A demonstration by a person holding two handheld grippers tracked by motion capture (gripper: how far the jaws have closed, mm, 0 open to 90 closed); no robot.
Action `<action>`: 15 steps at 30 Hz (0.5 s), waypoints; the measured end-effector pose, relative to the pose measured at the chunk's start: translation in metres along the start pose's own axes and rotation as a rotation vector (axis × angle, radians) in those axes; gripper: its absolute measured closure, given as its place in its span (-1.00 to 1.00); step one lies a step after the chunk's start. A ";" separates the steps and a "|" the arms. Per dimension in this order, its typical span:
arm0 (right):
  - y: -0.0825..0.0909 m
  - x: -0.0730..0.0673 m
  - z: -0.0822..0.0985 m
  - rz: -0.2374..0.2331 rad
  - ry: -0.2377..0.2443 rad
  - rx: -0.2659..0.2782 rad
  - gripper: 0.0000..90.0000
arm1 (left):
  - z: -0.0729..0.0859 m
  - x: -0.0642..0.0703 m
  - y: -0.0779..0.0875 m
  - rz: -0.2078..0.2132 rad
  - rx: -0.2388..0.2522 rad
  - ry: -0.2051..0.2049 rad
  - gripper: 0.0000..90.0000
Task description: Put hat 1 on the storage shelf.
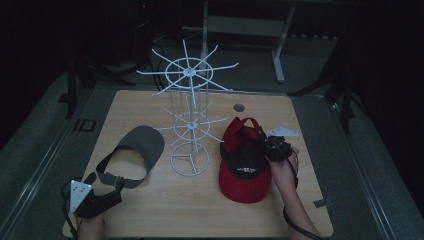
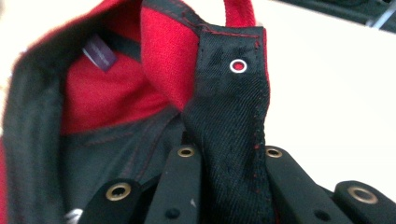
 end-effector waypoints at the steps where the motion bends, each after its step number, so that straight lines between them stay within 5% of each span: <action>1: 0.005 0.001 -0.003 0.007 -0.003 0.015 0.89 | 0.000 0.000 0.000 -0.003 0.000 -0.006 -0.99; 7: 0.043 0.009 -0.028 0.012 -0.031 0.127 0.89 | 0.000 0.001 0.000 -0.016 -0.010 -0.022 -0.99; 15: 0.069 0.016 -0.041 0.007 -0.046 0.180 0.89 | -0.003 0.011 0.003 0.013 -0.021 -0.014 -0.99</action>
Point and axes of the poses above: each handheld gripper's, and its own axes: y roughly backward along the jaws, z roughly out of its underside, x roughly to its right, the point moved 3 cm from there along -y, roughly forward along the jaws, and after that the axes turned 9 degrees about y, right-handed, at the moved point
